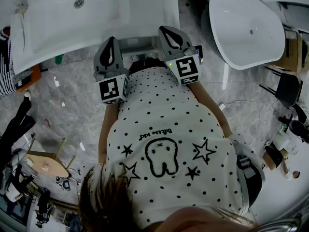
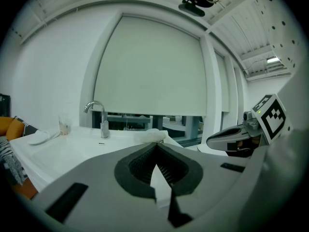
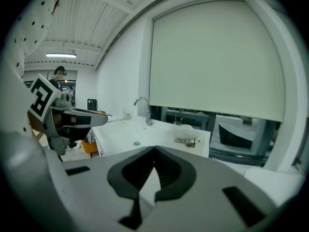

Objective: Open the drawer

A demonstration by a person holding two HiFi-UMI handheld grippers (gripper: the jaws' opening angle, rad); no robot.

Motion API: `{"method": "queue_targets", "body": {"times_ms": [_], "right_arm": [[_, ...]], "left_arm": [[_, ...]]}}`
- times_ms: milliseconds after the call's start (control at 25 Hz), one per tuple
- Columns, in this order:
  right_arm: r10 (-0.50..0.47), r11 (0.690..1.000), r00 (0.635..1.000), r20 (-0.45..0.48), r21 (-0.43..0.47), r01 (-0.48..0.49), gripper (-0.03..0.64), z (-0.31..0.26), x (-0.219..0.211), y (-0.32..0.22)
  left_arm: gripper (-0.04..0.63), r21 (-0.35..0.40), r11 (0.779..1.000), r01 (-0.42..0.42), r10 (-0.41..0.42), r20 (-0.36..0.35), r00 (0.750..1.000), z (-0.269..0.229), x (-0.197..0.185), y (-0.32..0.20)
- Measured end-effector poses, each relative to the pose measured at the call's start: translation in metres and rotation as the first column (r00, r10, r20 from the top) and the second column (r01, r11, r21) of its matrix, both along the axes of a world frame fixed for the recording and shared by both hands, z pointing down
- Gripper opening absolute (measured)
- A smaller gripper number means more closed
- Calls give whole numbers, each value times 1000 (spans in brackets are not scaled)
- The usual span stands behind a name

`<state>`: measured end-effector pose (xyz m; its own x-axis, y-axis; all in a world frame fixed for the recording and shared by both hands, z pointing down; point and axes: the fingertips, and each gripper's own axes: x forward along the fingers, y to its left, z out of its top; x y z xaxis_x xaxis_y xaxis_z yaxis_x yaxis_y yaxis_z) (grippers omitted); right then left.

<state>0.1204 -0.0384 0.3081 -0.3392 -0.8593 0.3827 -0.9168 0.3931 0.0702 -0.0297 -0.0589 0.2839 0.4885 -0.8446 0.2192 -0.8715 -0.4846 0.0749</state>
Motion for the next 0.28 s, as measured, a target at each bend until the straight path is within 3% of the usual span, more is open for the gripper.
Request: {"method": "queue_targets", "body": {"times_ms": [280], "right_arm": [[-2, 1000, 1000, -1, 1, 2, 14, 0, 0, -2]], "left_arm": [[5, 2, 1000, 4, -4, -2, 1000, -1, 0, -2]]}}
